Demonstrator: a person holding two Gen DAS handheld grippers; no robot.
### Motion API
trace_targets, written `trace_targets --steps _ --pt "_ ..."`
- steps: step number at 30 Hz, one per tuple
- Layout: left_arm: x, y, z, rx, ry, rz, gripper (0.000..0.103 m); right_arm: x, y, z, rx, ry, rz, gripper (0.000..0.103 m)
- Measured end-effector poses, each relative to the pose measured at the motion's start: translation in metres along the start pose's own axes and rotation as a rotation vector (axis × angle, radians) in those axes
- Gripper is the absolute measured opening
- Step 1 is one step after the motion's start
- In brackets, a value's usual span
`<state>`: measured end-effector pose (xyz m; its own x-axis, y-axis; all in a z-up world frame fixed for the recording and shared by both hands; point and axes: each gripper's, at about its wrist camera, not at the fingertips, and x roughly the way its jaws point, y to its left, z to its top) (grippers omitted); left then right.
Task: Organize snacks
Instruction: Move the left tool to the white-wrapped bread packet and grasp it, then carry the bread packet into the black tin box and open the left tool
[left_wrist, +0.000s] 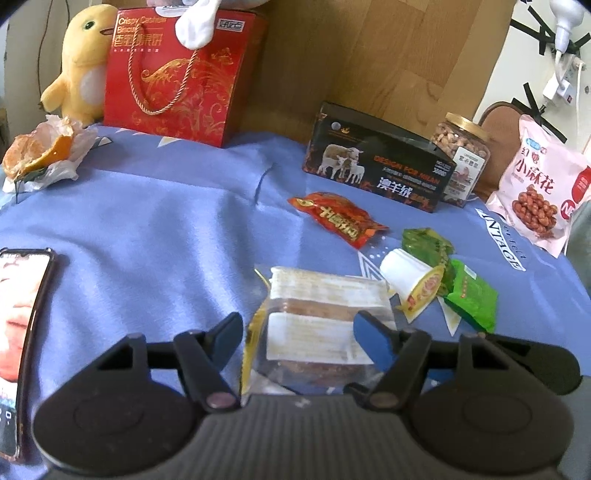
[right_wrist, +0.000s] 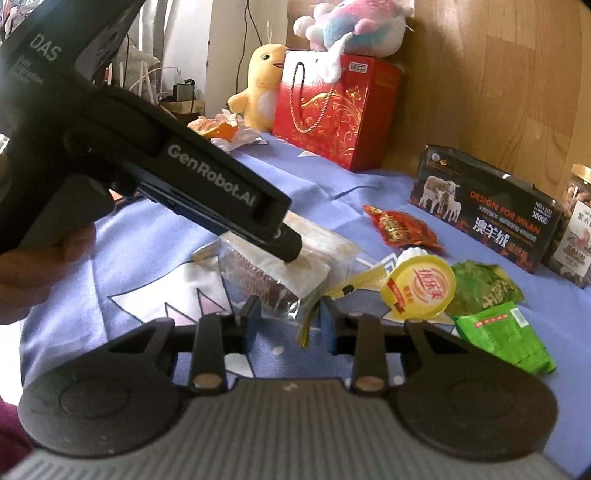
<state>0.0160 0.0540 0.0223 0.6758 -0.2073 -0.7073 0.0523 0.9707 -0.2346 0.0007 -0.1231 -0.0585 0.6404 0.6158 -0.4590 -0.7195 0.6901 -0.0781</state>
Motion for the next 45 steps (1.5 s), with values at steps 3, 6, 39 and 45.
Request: trace_targets --steps 3,6,39,45 --pt "0.0 -0.001 0.001 -0.001 0.003 -0.024 0.057 0.0 -0.001 0.0 -0.001 -0.003 -0.001 0.032" --pt "-0.005 -0.003 0.001 0.009 0.012 -0.067 0.051 -0.002 -0.003 0.0 0.012 -0.015 -0.005 0.029" --pt "0.064 -0.099 0.17 0.162 -0.188 -0.196 0.048 0.016 -0.149 0.07 0.11 -0.287 -0.279 0.027" --pt "0.121 -0.114 0.189 0.158 -0.138 -0.196 0.048 0.041 -0.186 0.066 0.157 -0.255 -0.353 0.029"
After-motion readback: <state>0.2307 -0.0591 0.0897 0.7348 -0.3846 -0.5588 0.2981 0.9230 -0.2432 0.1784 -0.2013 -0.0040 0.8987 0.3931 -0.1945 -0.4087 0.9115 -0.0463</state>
